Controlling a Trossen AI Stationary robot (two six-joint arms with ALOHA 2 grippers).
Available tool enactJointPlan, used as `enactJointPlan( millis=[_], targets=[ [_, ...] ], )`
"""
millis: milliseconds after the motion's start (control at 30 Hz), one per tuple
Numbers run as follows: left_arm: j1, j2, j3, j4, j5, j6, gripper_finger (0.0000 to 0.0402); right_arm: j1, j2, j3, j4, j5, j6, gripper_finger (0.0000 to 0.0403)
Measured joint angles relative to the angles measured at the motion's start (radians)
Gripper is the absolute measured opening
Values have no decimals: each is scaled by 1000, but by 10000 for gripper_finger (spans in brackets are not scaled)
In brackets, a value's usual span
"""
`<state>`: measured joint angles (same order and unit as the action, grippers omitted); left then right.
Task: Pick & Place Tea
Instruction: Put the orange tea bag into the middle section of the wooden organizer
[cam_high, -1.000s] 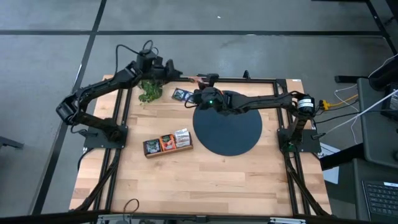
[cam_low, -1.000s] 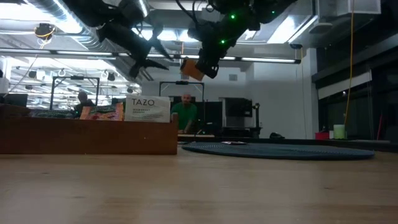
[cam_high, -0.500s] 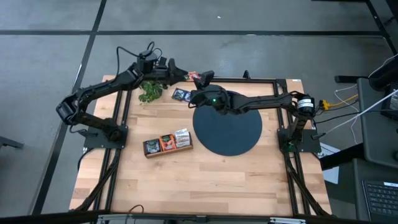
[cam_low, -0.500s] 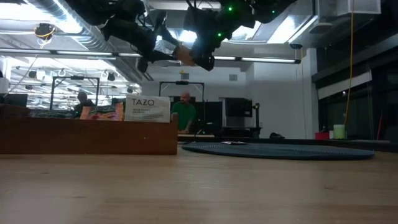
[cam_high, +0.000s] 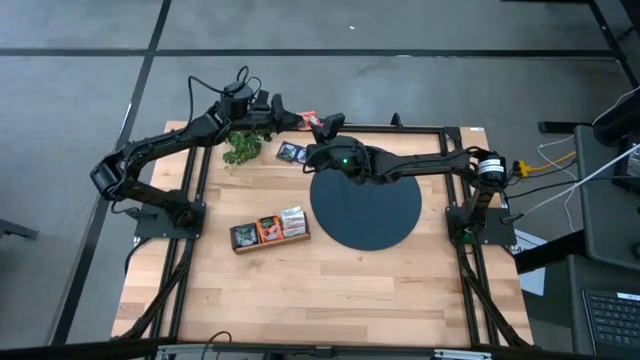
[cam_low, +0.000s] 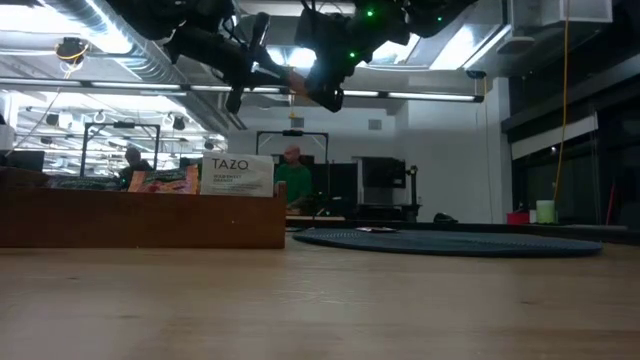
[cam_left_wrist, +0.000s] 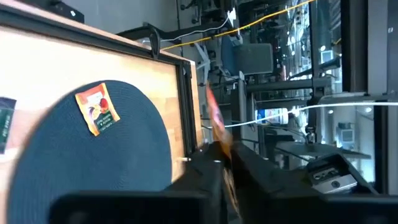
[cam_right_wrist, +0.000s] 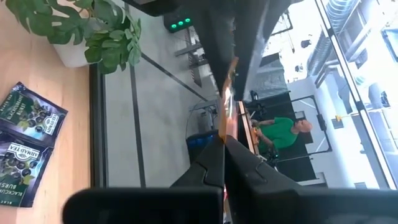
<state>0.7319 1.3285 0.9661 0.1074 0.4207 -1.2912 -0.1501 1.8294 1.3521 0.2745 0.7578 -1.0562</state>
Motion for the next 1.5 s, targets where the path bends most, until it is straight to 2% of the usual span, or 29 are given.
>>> enactJointPlan(
  millis=[100,333,500,667,767,867,1067,1167,1300,1500],
  targets=[
    [0,0,0,0,1,20,7,0,0,0,0,0,2,4],
    [0,0,0,0,16,48,2,1,0,0,-1,1,32,7],
    [0,0,0,0,20,63,2,13,0,0,-1,19,42,34],
    [4,-2,0,0,23,67,2,25,-24,-3,-19,33,178,69],
    [4,-2,0,-6,22,78,2,27,-63,-3,-38,-1,295,89],
    [4,-2,0,-10,24,94,2,27,-113,-2,-124,-77,466,109],
    [4,-2,0,-17,97,187,2,-25,-224,0,-382,-359,918,141],
    [-6,-7,0,-49,132,243,2,-52,-246,0,-469,-481,1080,150],
    [-22,-37,0,-165,157,336,2,-63,-257,0,-535,-605,1221,155],
    [-50,-121,0,-404,166,477,2,-63,-256,-1,-625,-710,1344,155]
  ],
)
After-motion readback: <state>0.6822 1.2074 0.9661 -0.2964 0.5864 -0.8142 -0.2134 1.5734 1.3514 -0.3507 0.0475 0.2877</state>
